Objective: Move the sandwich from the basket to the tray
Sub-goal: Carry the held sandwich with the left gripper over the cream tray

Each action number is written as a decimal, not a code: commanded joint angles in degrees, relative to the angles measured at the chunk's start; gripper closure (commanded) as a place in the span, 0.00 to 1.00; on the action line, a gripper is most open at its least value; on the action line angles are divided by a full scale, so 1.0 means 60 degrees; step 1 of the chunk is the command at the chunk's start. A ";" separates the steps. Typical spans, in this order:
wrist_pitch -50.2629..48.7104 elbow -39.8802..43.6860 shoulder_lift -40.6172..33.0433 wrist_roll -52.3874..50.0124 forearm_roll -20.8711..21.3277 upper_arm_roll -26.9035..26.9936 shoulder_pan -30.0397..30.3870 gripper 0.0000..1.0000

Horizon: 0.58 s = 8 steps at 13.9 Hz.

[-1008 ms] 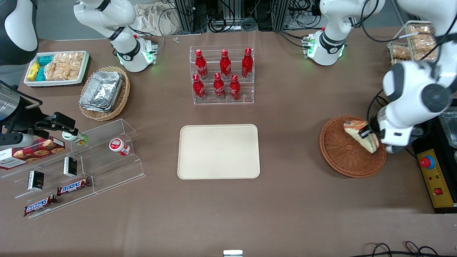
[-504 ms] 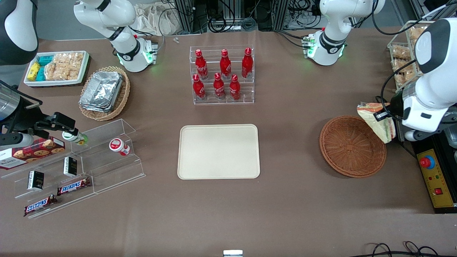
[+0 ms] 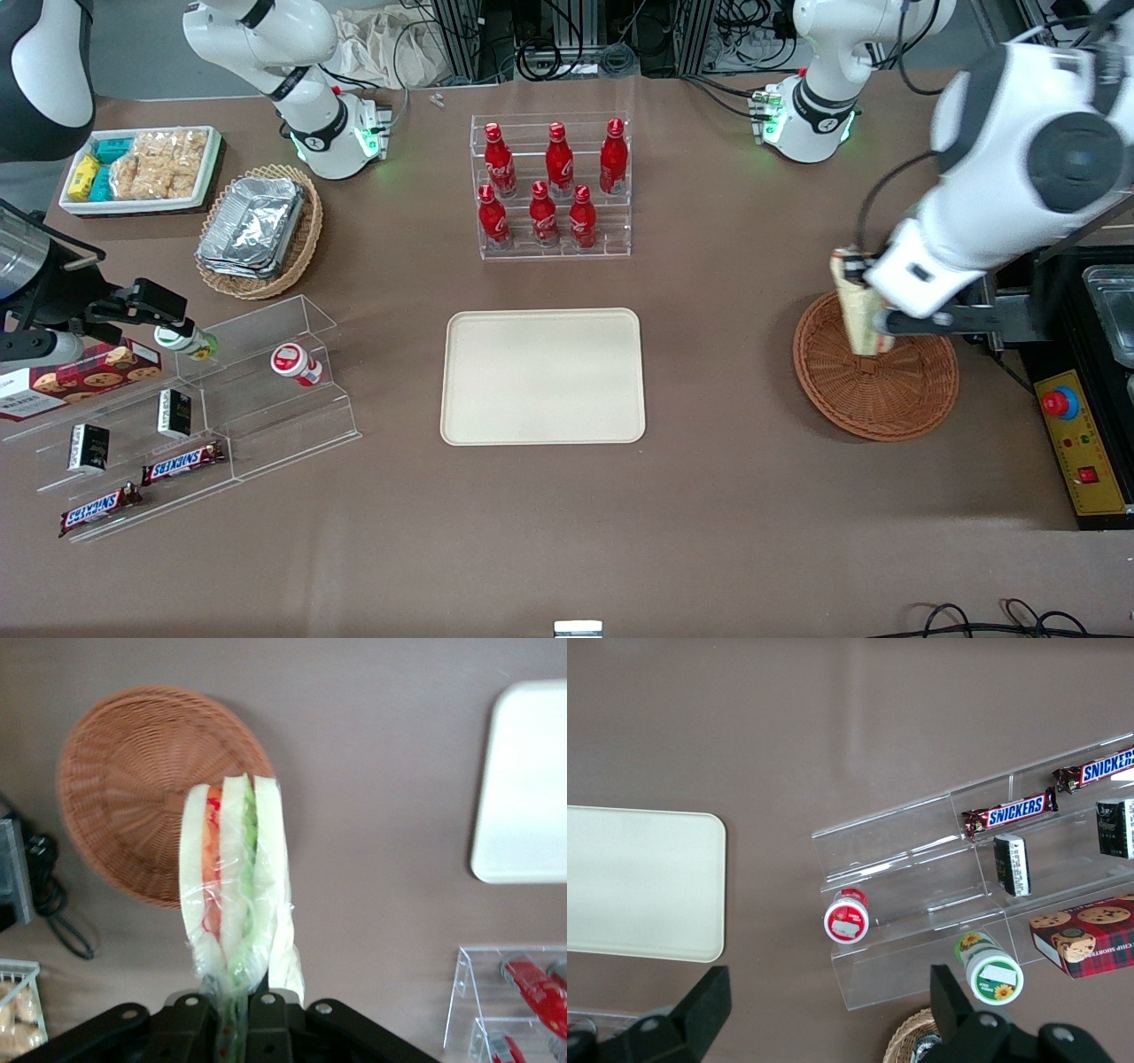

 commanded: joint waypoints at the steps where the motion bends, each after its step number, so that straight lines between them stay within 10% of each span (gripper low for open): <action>1: -0.0031 0.0608 0.0819 0.0216 0.0058 -0.1039 0.0040 0.86; 8: 0.2574 0.0668 0.3148 -0.1188 0.0190 -0.1746 -0.1262 0.87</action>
